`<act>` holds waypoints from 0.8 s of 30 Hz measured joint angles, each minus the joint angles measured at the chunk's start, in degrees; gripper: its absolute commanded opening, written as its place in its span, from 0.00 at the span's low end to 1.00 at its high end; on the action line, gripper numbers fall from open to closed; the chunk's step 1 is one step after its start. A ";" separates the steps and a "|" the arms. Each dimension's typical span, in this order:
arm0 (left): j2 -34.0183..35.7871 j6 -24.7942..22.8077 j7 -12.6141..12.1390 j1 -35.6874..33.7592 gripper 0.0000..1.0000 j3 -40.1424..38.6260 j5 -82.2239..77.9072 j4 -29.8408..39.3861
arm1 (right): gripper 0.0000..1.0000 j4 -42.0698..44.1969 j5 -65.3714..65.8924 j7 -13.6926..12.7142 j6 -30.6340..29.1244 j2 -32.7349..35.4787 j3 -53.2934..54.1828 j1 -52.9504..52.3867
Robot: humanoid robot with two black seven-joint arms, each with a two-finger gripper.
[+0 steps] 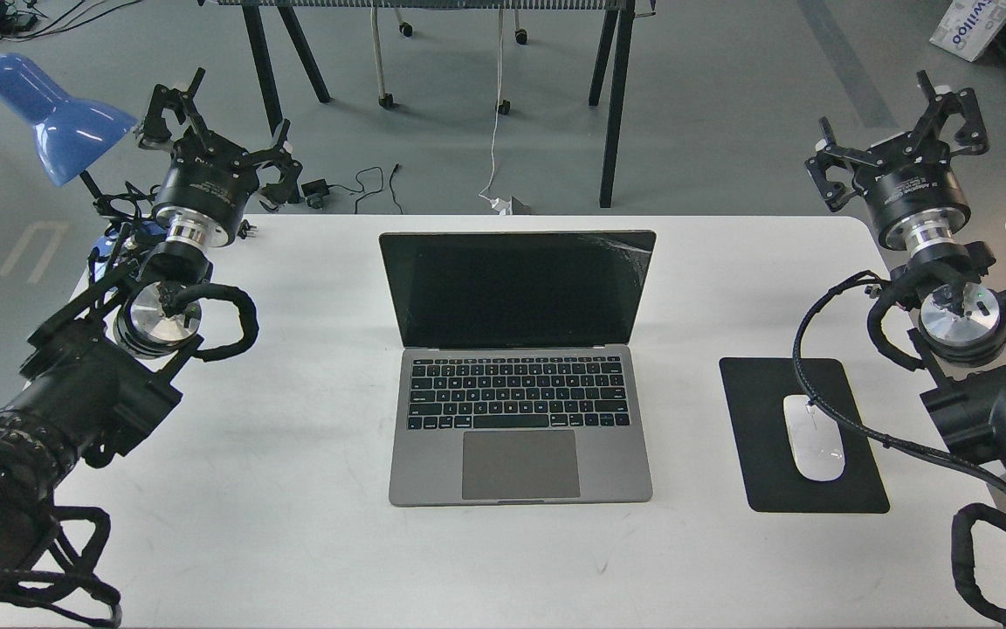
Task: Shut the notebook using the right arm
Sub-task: 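Raise the right gripper and move it toward the laptop screen's top edge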
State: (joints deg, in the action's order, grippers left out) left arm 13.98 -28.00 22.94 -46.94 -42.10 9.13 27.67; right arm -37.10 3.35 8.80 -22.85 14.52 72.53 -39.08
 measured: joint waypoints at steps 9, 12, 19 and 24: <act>-0.03 0.00 0.12 0.00 1.00 -0.02 -0.01 -0.05 | 1.00 -0.06 0.10 -0.07 -0.36 -0.59 -4.71 -0.34; 0.04 0.00 0.12 0.00 1.00 -0.08 -0.02 -0.05 | 1.00 -0.08 0.17 0.04 0.13 -0.65 -9.11 -2.34; 0.09 0.00 0.05 0.00 1.00 -0.02 -0.08 -0.07 | 1.00 3.28 0.32 -0.46 1.72 -5.00 -18.83 -7.15; 0.09 0.00 0.01 0.00 1.00 0.00 -0.08 -0.05 | 1.00 5.56 0.18 -1.91 1.25 -8.36 -20.77 -8.88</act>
State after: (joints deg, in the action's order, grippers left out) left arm 14.07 -28.00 22.95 -46.94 -42.10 9.05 27.62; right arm -31.54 3.54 6.90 -21.60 6.16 51.76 -47.96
